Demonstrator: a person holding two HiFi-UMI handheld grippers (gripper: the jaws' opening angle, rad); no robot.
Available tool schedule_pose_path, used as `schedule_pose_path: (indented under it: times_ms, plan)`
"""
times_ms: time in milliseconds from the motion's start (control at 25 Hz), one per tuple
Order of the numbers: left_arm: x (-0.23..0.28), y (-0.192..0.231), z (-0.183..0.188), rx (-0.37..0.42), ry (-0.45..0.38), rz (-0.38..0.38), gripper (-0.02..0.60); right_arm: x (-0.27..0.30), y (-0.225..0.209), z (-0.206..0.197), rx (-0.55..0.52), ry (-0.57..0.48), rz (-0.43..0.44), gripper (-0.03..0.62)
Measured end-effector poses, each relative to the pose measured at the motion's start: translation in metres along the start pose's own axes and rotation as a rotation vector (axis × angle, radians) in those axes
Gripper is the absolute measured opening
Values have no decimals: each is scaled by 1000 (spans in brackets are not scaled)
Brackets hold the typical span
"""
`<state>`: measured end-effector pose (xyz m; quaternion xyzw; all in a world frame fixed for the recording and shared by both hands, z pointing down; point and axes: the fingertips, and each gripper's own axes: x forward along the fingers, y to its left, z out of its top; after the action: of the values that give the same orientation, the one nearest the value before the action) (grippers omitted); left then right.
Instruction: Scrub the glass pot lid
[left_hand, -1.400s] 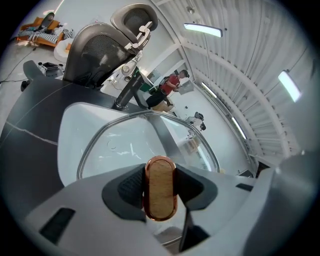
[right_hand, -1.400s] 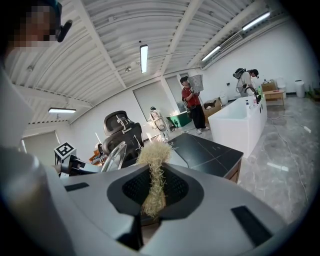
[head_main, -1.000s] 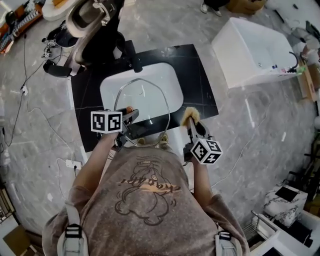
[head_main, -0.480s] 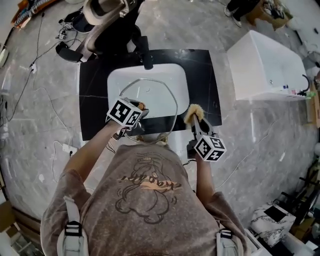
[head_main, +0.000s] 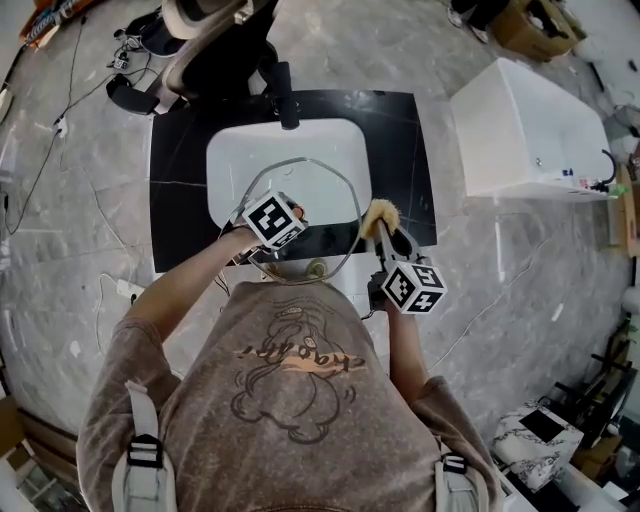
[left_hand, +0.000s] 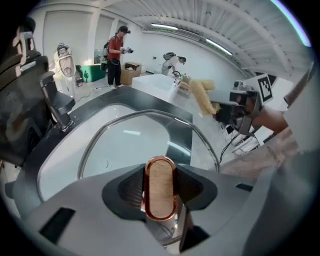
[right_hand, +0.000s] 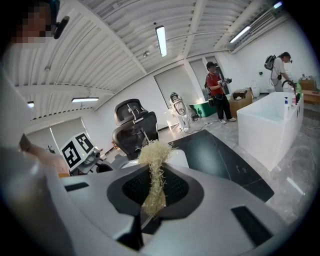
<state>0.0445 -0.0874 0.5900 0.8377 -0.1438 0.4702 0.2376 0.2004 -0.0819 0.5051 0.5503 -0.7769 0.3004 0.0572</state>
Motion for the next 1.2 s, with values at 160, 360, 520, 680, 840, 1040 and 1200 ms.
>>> schedule_pose_path:
  times_ms: [160, 360, 520, 680, 840, 1040, 1200]
  plan:
    - [20, -8, 4, 152, 55, 6, 178, 2, -5, -4, -7, 16, 5, 49]
    - [34, -28, 3, 316, 120, -51, 178, 3, -6, -8, -3, 25, 14, 49]
    - [43, -31, -5, 367, 177, -51, 178, 6, -4, -12, 4, 28, 21, 48]
    - [49, -29, -11, 383, 221, -38, 178, 10, -2, -15, 1, 37, 30, 49]
    - [54, -30, -12, 392, 229, -25, 178, 15, -1, -17, -14, 55, 36, 49]
    - [61, -30, -12, 391, 214, -6, 178, 26, -5, -18, -67, 91, 47, 49]
    - [62, -31, -11, 388, 199, -6, 178, 33, -6, -20, -89, 118, 58, 49]
